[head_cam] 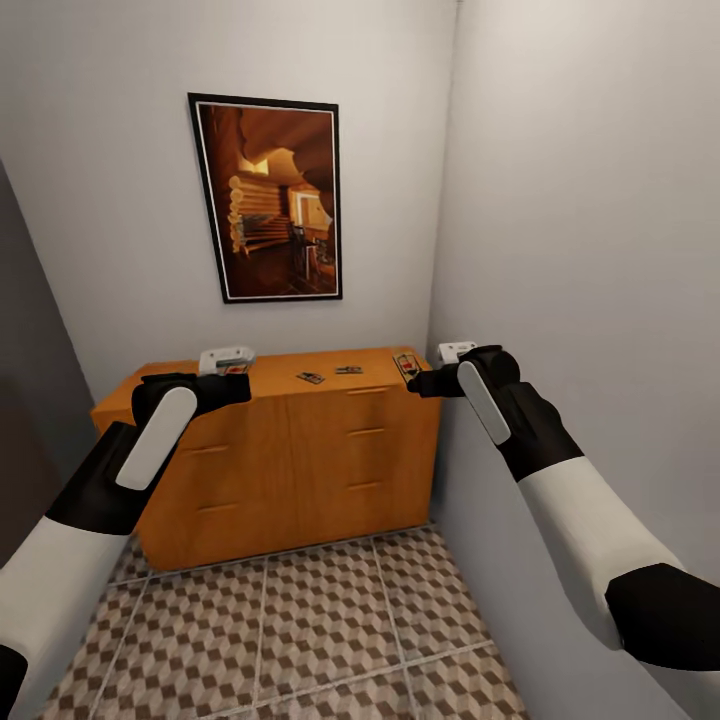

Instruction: Take the four mousetraps from the cabinet in the bathroom and place them on the bathroom floor. Make sure all four end up on the same floor surface, and ensure that at least two of them are either under or directly next to the same bathroom sink.

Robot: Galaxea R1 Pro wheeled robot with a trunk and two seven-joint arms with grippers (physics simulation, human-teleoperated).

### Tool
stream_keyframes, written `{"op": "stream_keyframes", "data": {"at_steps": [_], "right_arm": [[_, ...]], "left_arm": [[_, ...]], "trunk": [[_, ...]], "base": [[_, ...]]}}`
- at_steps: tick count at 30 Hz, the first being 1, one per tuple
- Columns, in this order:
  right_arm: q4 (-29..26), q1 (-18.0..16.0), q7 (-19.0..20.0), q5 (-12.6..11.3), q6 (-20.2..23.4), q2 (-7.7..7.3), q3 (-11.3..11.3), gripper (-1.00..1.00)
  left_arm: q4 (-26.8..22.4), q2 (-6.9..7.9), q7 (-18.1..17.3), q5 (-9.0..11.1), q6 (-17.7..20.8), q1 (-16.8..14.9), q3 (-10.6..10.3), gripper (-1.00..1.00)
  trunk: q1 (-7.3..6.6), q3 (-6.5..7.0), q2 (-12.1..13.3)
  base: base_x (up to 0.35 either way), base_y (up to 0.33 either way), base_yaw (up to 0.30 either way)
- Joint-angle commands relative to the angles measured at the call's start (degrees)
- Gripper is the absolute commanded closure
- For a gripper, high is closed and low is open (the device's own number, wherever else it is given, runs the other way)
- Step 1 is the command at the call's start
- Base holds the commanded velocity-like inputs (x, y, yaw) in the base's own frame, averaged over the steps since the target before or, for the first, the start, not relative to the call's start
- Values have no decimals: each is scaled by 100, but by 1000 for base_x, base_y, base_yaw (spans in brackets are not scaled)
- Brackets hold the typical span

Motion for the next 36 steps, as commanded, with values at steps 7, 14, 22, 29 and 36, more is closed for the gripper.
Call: {"op": "stream_keyframes", "data": {"at_steps": [7, 14, 22, 29, 36], "right_arm": [[-3, -6, -61, -76, 14, 0, 15, 100], [-3, -6, -54, -76, 14, 5, 15, 100], [97, -6, -57, -76, 14, 4, 15, 100], [143, -6, -52, -83, 14, 7, 16, 100], [214, -6, -52, -79, 14, -1, 15, 100]], "left_arm": [[-6, 5, 71, 34, 15, -7, -14, 100], [-6, 5, 88, 33, 15, -7, -14, 100], [-6, -3, 90, 34, 15, -7, -22, 100], [-6, -3, 104, 34, 15, -7, -22, 100], [-4, -3, 120, 33, 11, -7, -23, 100]], "trunk": [[-4, -7, -4], [-4, -7, -4], [-4, -7, -4], [-4, -7, -4], [-4, -7, -4]], "base": [[-344, 0, 0], [-344, 0, 0], [-344, 0, 0], [-344, 0, 0], [-345, 0, 0]]}}
